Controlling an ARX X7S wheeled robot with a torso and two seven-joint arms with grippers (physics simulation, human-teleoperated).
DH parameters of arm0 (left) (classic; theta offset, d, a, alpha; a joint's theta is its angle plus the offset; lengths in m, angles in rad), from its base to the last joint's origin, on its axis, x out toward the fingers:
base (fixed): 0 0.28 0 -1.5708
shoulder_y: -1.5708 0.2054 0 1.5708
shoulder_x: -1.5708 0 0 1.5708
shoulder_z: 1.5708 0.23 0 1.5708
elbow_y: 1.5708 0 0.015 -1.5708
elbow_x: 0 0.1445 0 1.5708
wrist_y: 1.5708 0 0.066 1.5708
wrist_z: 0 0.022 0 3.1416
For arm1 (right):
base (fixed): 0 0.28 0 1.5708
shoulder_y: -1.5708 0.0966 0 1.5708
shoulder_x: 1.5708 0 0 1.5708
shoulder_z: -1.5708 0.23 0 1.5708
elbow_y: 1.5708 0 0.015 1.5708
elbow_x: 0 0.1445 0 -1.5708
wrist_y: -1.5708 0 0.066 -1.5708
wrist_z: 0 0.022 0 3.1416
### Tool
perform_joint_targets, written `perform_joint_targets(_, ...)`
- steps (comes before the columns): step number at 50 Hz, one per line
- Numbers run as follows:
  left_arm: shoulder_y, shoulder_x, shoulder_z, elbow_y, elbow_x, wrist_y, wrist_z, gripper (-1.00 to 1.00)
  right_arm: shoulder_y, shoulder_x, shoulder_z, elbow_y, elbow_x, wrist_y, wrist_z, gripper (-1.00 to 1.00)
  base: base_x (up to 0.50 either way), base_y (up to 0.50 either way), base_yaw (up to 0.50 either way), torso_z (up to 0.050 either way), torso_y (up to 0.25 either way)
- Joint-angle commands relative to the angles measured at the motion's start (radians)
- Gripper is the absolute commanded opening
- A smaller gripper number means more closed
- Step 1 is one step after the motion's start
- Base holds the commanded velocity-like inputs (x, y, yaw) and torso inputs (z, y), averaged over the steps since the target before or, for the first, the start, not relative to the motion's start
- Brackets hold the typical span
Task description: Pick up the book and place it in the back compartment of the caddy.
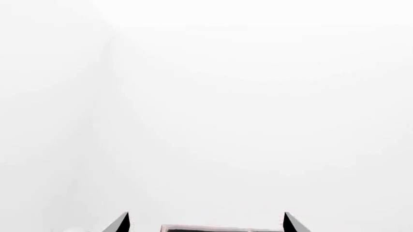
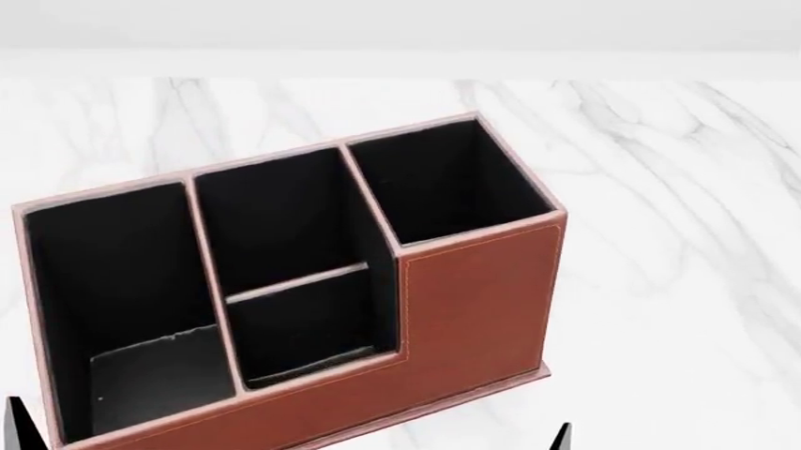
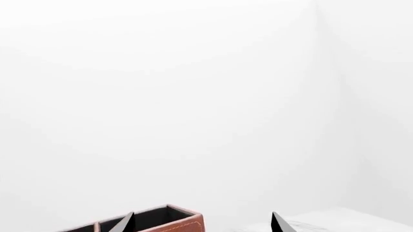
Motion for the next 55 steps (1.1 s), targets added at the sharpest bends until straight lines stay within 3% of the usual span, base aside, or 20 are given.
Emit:
perform_joint_targets(1,0.001,-0.078,-0.020,0.096,-0.026,-0.091,0.024,1.00,0.003,-0.001,-0.005,0.009,-0.008,-0.009,0.003,1.00,0.00,0.00,0.00,0.000,0.000)
perform_joint_targets(13,-0.046,-0.181,0.007,0.175,-0.070,-0.253,0.104,1.00,0.004,0.004,-0.007,0.012,-0.002,-0.016,0.006,1.00,0.00,0.00,0.00,0.000,0.000)
perform_joint_targets(16,-0.058,-0.239,0.039,0.227,-0.136,-0.314,0.175,1.00,0.002,0.008,-0.009,0.009,0.004,-0.022,0.003,1.00,0.00,0.00,0.00,0.000,0.000)
perform_joint_targets(23,-0.084,-0.339,0.069,0.230,-0.343,-0.280,0.346,1.00,0.000,0.009,-0.011,0.008,0.003,-0.030,0.005,1.00,0.00,0.00,0.00,0.000,0.000)
perform_joint_targets(30,-0.114,-0.378,0.064,0.227,-0.375,-0.320,0.368,1.00,0.003,0.008,-0.013,0.013,-0.002,-0.030,0.008,1.00,0.00,0.00,0.00,0.000,0.000)
perform_joint_targets(32,-0.121,-0.409,0.084,0.231,-0.421,-0.315,0.435,1.00,0.003,0.008,-0.014,0.013,-0.003,-0.030,0.009,1.00,0.00,0.00,0.00,0.000,0.000)
perform_joint_targets(55,-0.216,-0.490,0.222,0.136,-0.554,-0.345,0.782,1.00,0.012,0.007,-0.028,0.028,-0.015,-0.026,0.015,1.00,0.00,0.00,0.00,0.000,0.000)
